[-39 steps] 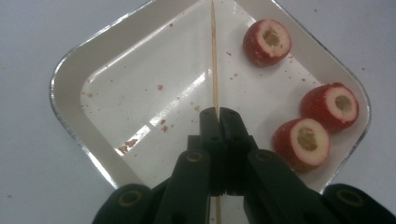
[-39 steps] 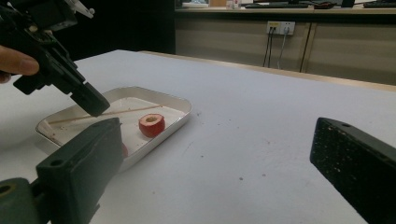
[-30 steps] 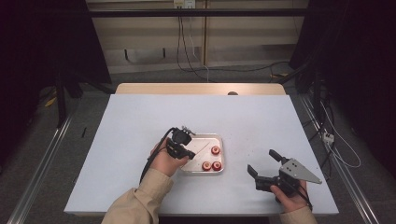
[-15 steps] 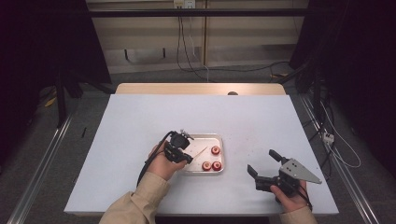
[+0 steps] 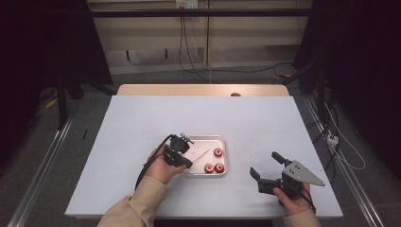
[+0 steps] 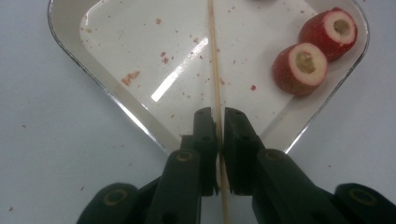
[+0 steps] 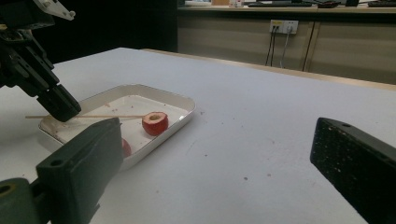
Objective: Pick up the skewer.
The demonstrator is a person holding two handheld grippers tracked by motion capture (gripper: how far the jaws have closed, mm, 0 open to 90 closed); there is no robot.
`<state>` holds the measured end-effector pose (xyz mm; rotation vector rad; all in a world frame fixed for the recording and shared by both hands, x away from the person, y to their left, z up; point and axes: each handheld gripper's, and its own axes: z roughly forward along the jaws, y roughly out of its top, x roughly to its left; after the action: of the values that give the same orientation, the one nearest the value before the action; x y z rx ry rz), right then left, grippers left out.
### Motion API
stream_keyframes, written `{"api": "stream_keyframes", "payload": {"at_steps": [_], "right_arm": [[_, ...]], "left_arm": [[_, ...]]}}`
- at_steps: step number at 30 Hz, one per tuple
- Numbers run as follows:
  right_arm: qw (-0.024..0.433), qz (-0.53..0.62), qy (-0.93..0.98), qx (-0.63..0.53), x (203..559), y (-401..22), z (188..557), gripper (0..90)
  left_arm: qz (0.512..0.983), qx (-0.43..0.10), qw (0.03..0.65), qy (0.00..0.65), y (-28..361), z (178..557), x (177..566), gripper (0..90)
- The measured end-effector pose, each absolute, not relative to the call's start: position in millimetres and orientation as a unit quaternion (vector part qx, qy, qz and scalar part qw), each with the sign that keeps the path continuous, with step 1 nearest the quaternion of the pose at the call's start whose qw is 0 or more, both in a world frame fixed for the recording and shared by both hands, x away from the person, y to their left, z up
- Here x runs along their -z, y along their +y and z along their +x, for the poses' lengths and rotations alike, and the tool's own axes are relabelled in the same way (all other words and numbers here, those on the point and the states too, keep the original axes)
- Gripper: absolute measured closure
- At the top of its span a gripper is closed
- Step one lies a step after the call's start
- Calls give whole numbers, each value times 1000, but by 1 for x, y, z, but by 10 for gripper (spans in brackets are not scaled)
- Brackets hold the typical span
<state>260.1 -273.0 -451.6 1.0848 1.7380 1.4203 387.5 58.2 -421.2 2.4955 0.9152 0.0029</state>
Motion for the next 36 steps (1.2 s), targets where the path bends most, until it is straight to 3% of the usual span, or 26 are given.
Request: {"api": "stream_keyframes", "payload": {"at_steps": [22,36], "right_arm": [[317,413,661,-540,452,-272,260,21],[316,415,657,-544,451,-273,260,21]], "left_arm": [[919,1,215,330,45,388,426,891],[884,14,302,357,79,379,416,892]]}}
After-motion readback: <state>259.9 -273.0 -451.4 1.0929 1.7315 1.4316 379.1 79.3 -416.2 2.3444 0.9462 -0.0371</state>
